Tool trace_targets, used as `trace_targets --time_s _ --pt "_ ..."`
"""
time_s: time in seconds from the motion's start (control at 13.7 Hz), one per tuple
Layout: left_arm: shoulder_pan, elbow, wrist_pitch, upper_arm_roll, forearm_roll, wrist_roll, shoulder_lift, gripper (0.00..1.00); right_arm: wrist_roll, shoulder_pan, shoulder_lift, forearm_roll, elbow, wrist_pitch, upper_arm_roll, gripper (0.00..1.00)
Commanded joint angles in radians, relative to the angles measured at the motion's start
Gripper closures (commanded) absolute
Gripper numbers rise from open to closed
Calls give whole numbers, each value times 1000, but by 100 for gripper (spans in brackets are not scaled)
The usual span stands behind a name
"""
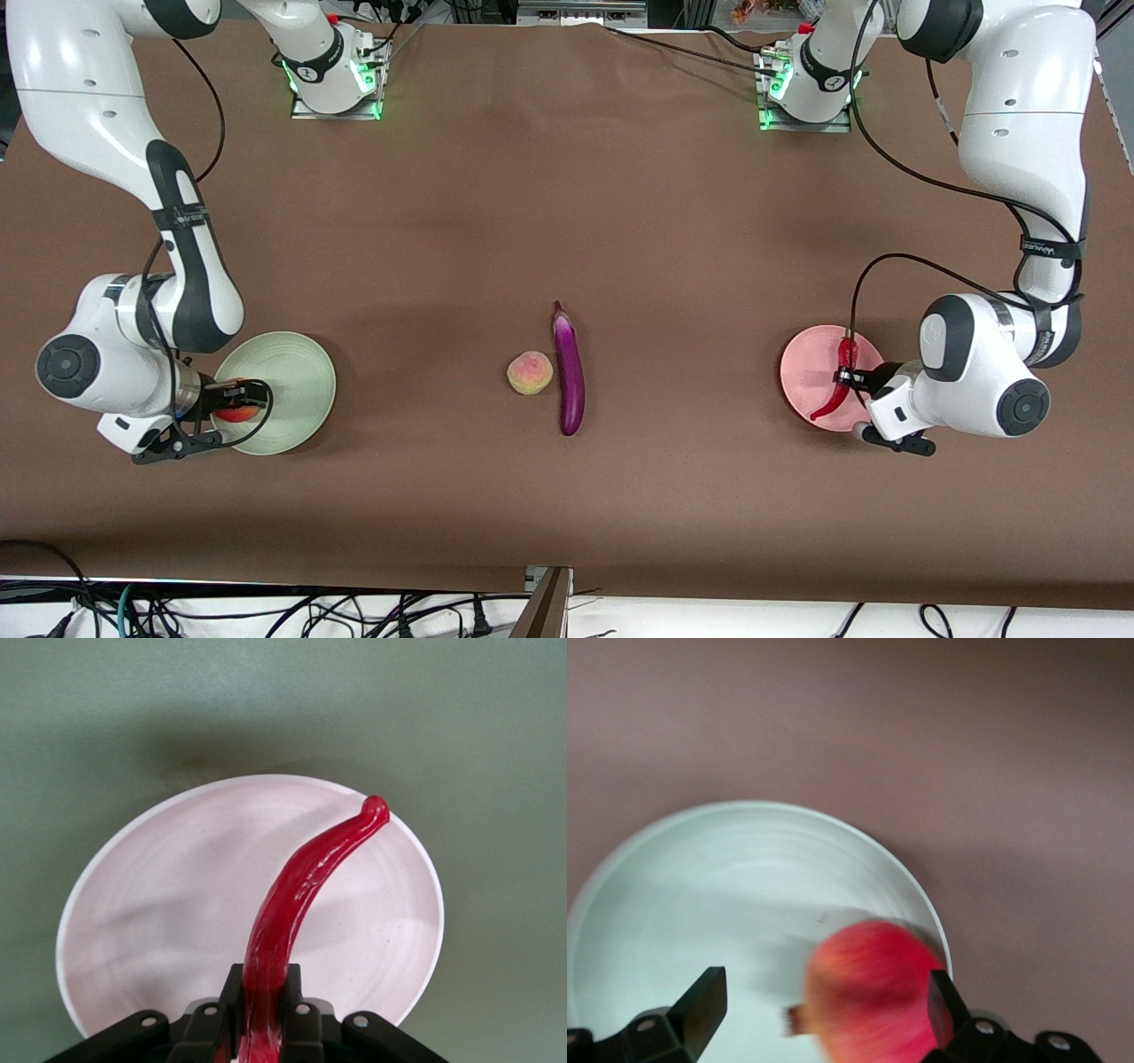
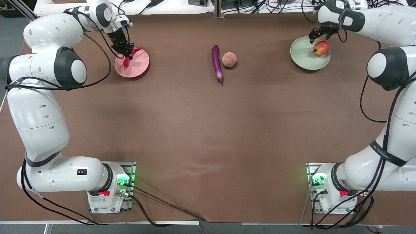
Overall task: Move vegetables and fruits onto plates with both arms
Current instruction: 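Release the apple onto the green plate while the left gripper places the chili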
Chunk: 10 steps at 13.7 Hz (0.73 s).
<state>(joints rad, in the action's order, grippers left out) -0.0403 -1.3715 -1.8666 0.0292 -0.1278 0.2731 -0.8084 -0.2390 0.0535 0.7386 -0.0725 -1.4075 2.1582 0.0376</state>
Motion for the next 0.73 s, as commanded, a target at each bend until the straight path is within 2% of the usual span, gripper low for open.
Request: trace_targets --time_s 0.0,0.15,0.22,0.36,0.44,0.66 --pt "-18 -35 -8 12 45 26 32 100 -3 2 -41 26 30 -95 65 0" --pt "-30 -32 -23 12 60 40 31 70 19 0 -42 138 29 -109 99 0" --pt "-30 -32 -32 12 59 70 31 47 73 0 -42 183 22 -127 116 0" --pt "-32 -31 -34 12 54 84 29 21 237 -33 -38 195 22 -149 151 0" --pt "-32 -29 -32 12 48 84 31 0 336 -75 -35 195 22 -138 153 0" --pt "-33 -26 9 26 37 66 72 0 622 -228 -27 197 22 -71 151 0"
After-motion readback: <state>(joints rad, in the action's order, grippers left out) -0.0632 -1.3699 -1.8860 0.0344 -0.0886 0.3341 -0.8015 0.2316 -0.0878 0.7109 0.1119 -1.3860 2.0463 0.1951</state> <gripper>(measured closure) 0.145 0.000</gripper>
